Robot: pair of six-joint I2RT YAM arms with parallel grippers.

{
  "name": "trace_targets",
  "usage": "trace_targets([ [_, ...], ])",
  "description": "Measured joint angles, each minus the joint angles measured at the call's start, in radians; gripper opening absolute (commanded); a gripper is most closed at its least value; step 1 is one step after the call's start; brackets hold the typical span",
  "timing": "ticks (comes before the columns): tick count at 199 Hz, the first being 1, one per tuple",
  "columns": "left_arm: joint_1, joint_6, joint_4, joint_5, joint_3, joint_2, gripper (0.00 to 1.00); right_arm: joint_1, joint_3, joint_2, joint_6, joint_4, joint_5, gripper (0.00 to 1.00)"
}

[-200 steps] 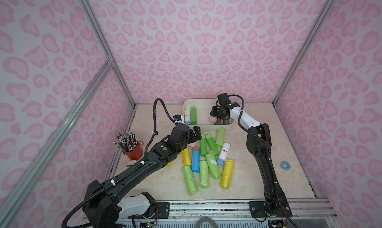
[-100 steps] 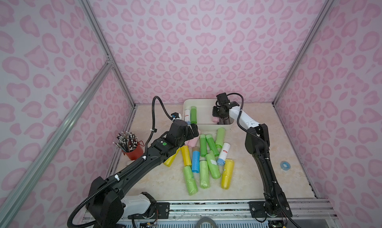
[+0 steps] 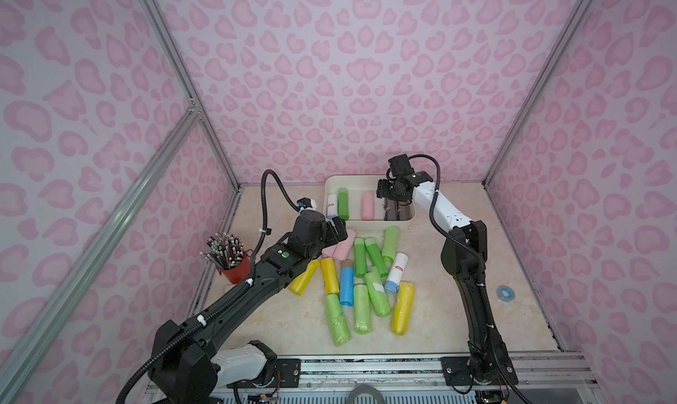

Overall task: Put the roll of trash bags into the storage box
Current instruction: Place the roll of trash bags in the storage box, then pick up the roll of trash bags from the center of the board.

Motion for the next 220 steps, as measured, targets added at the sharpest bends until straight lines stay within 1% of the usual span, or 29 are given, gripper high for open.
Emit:
trace_targets([
  [35,0.014,0.007,-0.023,-0.002,-0.002,-0.024,1.0,0.013,-0.097,-0.133,0.014,-0.003,0.009,0.89],
  [69,0.014,0.007,-0.063,-0.01,-0.002,-0.06,1.0,0.028,-0.243,-0.325,0.013,0.005,0.053,0.89],
  [88,0.015,0.007,-0.078,-0.013,-0.006,-0.081,1.0,0.027,-0.373,-0.444,0.015,0.031,0.06,0.89],
  [116,0.015,0.006,-0.092,-0.012,-0.025,-0.121,1.0,0.026,-0.608,-0.634,0.027,0.088,0.059,0.89],
  [159,0.014,-0.001,-0.106,-0.006,-0.053,-0.16,1.0,0.008,-0.822,-0.826,0.04,0.124,0.045,0.89],
  [177,0.014,0.0,-0.121,0.0,-0.063,-0.172,1.0,-0.029,-0.912,-0.895,0.064,0.141,-0.011,0.89],
  [189,0.014,0.0,-0.128,0.009,-0.078,-0.181,1.0,-0.08,-0.979,-0.93,0.075,0.157,-0.079,0.9],
  [206,0.013,0.0,-0.139,0.022,-0.102,-0.191,1.0,-0.152,-1.059,-0.959,0.095,0.163,-0.143,0.89],
  [220,0.012,0.0,-0.14,0.029,-0.127,-0.201,0.97,-0.178,-1.117,-0.987,0.1,0.163,-0.18,0.89],
])
